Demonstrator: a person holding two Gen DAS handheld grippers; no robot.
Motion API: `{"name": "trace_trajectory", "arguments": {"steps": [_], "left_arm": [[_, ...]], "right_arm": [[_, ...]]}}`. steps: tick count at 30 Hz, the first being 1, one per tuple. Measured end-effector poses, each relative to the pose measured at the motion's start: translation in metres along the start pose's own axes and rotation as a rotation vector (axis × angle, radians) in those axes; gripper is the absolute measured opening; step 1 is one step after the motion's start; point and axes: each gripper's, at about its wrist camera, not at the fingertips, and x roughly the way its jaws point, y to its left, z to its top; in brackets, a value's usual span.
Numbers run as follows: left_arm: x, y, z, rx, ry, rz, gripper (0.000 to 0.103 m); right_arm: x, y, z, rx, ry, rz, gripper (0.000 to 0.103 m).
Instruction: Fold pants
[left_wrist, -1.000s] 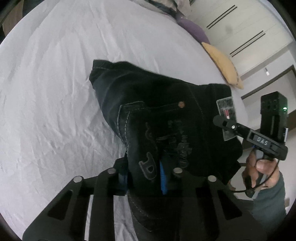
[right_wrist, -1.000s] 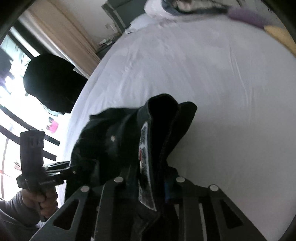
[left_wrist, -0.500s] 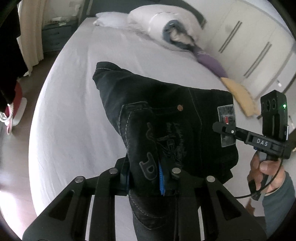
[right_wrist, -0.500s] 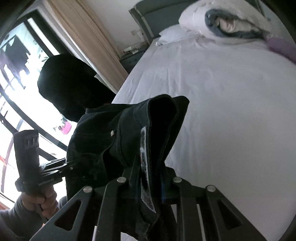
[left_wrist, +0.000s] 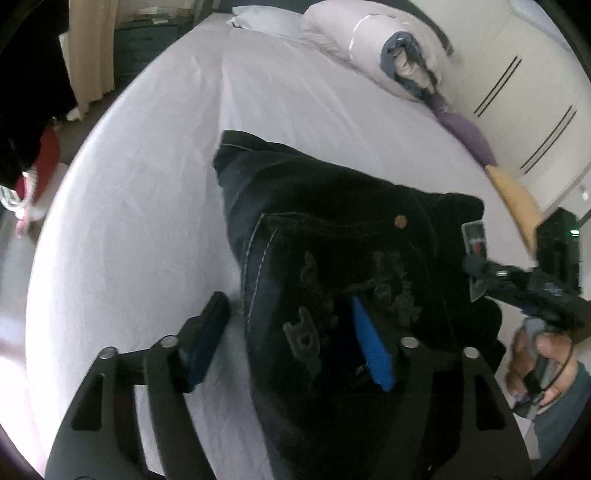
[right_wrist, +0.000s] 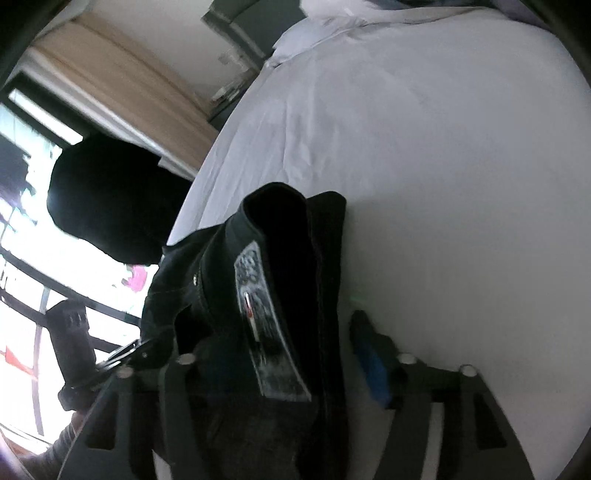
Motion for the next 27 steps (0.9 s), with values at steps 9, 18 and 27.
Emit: {"name": "trace_trajectory", "arguments": {"steps": [9, 18, 27], "left_arm": [[-0.17, -0.068, -0.055, 0.156, -0.49, 0.345, 0.103], [-0.361, -0.123, -0.126, 0.109, -0.876, 0.496, 0.103], [-0.432, -0.112, -0.171, 0.114, -0.602, 0.171, 0.103]], "right_arm": [[-0.123, 0.082, -0.06, -0.212, -0.345, -0.262, 0.1], [-0.276, 0.215, -0.141, -0.438, -0.862, -0.434, 0.103], [-0.341, 0.268, -0.197, -0.41, -0.823, -0.378, 0.103]]}}
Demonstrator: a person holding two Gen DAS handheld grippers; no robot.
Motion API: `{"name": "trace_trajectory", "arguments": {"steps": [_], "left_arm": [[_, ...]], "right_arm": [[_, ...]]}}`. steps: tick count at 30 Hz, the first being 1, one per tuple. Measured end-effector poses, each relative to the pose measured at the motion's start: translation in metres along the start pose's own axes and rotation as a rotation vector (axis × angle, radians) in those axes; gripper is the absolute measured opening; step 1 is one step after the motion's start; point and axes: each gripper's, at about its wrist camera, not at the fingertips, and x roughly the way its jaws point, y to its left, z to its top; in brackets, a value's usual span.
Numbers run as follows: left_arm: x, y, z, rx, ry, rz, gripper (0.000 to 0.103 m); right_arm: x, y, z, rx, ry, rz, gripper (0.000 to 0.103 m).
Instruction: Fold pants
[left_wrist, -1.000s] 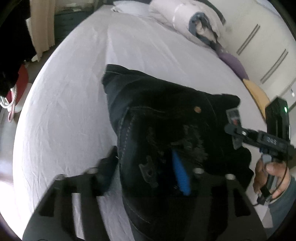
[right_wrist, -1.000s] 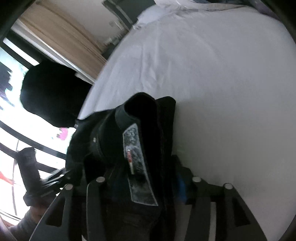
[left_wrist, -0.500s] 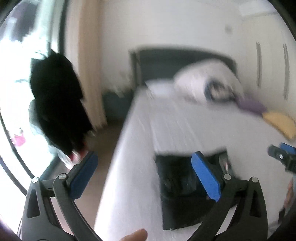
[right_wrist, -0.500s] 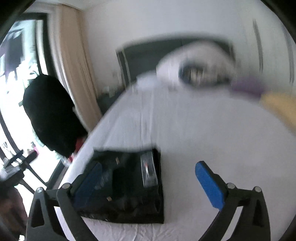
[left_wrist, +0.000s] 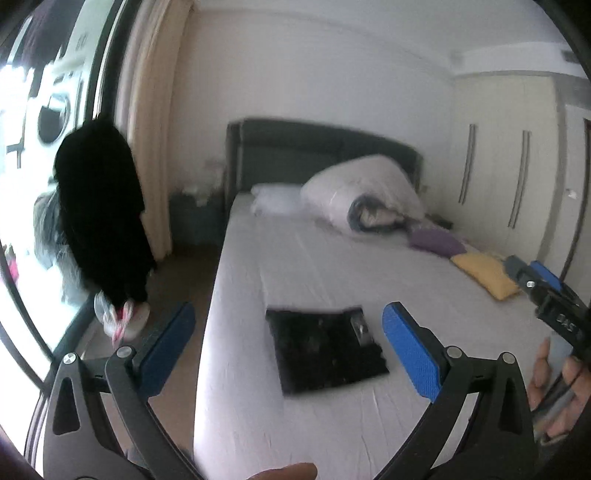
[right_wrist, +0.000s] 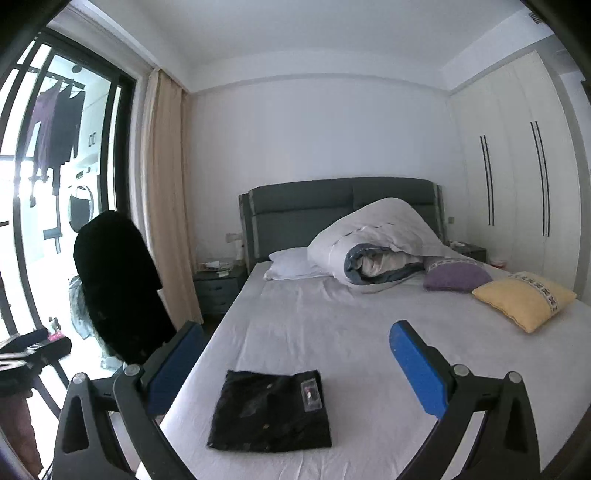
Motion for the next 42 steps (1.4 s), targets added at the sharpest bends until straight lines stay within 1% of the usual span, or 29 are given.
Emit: {"name": "trace_trajectory", "arguments": {"steps": [1, 2, 3, 5, 6, 7, 11, 13, 14, 16, 18, 24, 29, 32, 34, 42], "left_arm": [[-0.002, 0.0, -0.004, -0.019, 0.041, 0.04, 0.103], [-0.004, 0.001, -0.008, -0.035, 0.068, 0.042, 0.103], [-0.006, 0.002, -0.013, -0.047, 0.085, 0.028, 0.103], [-0.008, 0.001, -0.022, -0.053, 0.091, 0.035, 0.103], [-0.01, 0.0, -0.026, -0.046, 0.089, 0.046, 0.103], [-0.011, -0.001, -0.033, -0.043, 0.104, 0.057, 0.103], [0.01, -0.011, -0.058, -0.035, 0.183, 0.103, 0.103], [0.038, -0.02, -0.063, -0.023, 0.211, 0.104, 0.103], [0.054, -0.018, -0.072, -0.025, 0.231, 0.11, 0.103], [0.071, -0.018, -0.083, -0.039, 0.276, 0.116, 0.103], [0.085, -0.018, -0.089, -0.045, 0.301, 0.109, 0.103], [0.126, -0.017, -0.104, -0.039, 0.345, 0.112, 0.103], [0.146, -0.017, -0.11, -0.038, 0.385, 0.119, 0.103], [0.148, -0.021, -0.108, -0.028, 0.384, 0.121, 0.103], [0.149, -0.024, -0.107, -0.008, 0.387, 0.136, 0.103], [0.164, -0.034, -0.11, 0.031, 0.405, 0.153, 0.103]], "right_arm": [[-0.007, 0.004, 0.0, -0.015, 0.011, -0.008, 0.103], [-0.012, 0.008, -0.001, -0.029, 0.026, -0.02, 0.103], [-0.016, 0.011, -0.002, -0.041, 0.049, -0.047, 0.103], [-0.019, 0.014, -0.006, -0.045, 0.102, -0.091, 0.103], [-0.019, 0.015, -0.009, -0.034, 0.126, -0.094, 0.103], [-0.018, 0.015, -0.013, -0.014, 0.154, -0.092, 0.103], [-0.011, 0.022, -0.032, 0.026, 0.265, -0.103, 0.103], [-0.006, 0.028, -0.04, 0.01, 0.29, -0.088, 0.103], [-0.004, 0.033, -0.044, -0.006, 0.306, -0.088, 0.103], [0.003, 0.04, -0.052, -0.029, 0.34, -0.08, 0.103], [0.008, 0.046, -0.058, -0.052, 0.367, -0.08, 0.103], [0.026, 0.045, -0.074, -0.058, 0.427, -0.094, 0.103], [0.036, 0.04, -0.079, -0.055, 0.46, -0.107, 0.103], [0.042, 0.038, -0.083, -0.046, 0.478, -0.109, 0.103], [0.045, 0.037, -0.085, -0.042, 0.484, -0.109, 0.103], [0.054, 0.032, -0.094, -0.027, 0.511, -0.113, 0.103]]}}
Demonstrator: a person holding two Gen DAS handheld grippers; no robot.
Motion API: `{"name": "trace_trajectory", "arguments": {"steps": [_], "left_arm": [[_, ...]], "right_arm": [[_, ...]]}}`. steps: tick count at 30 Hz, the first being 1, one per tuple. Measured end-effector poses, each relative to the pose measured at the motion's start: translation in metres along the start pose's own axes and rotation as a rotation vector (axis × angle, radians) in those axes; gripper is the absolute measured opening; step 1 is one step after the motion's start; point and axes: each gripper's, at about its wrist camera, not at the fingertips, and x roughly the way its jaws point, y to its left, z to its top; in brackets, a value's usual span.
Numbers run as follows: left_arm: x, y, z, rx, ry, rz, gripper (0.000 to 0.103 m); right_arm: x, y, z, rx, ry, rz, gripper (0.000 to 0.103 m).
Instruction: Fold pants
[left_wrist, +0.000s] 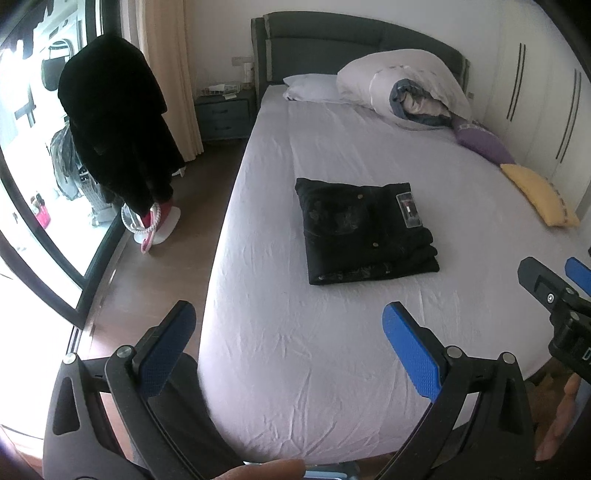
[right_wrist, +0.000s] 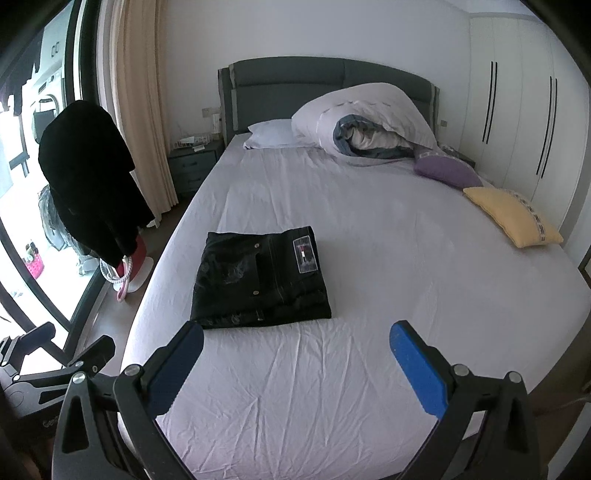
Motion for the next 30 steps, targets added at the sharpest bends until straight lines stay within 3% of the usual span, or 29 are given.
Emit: {"name": "trace_trajectory", "arguments": {"steps": [30], "left_arm": [[0.031, -0.007, 0.005, 0.011, 0.051, 0.02, 0.103]], "right_arm": [[0.027, -0.001, -0.007, 0.008, 0.078, 0.009, 0.103]]}}
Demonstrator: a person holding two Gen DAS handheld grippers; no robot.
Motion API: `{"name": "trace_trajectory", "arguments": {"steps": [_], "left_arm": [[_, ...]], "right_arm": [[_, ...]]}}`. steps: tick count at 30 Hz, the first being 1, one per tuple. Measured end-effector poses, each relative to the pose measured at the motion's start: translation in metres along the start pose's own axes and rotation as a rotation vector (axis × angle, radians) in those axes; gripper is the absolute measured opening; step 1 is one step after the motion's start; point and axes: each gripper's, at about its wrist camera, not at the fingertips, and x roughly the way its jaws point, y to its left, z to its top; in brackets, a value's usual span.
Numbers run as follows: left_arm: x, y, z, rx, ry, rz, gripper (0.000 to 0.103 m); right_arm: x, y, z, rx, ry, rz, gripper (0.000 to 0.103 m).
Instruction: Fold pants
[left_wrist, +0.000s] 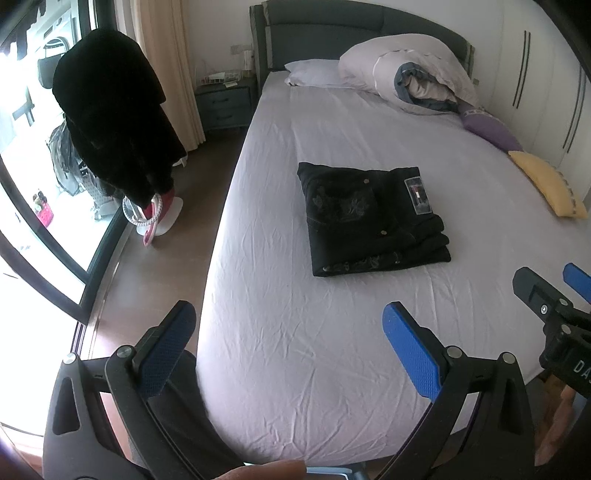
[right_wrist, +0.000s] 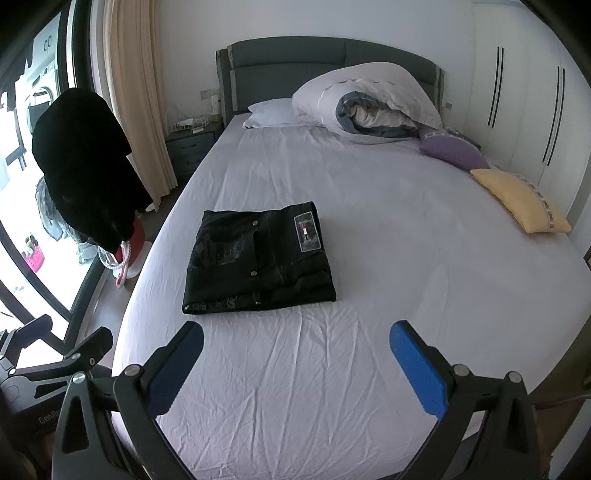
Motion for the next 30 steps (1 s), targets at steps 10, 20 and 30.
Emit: {"name": "trace_trajectory", "arguments": {"steps": [10, 20, 30], "left_arm": [[0.0036, -0.0001, -0.0006, 0.002, 0.007, 0.002, 0.103], [0.0046, -0.0003, -0.0009, 0.004, 0.008, 0.003, 0.103], [0.006, -0.0011, -0.0048, 0.006, 0.01, 0.012, 0.103]], "right_arm": [[0.0029, 0.0006, -0.0035, -0.001, 0.006, 0.003, 0.103], [0.005, 0.0007, -0.0063, -0.002, 0.01, 0.004, 0.103], [0.005, 0.0011, -0.0062, -0.001, 0.01, 0.003, 0.103]]}}
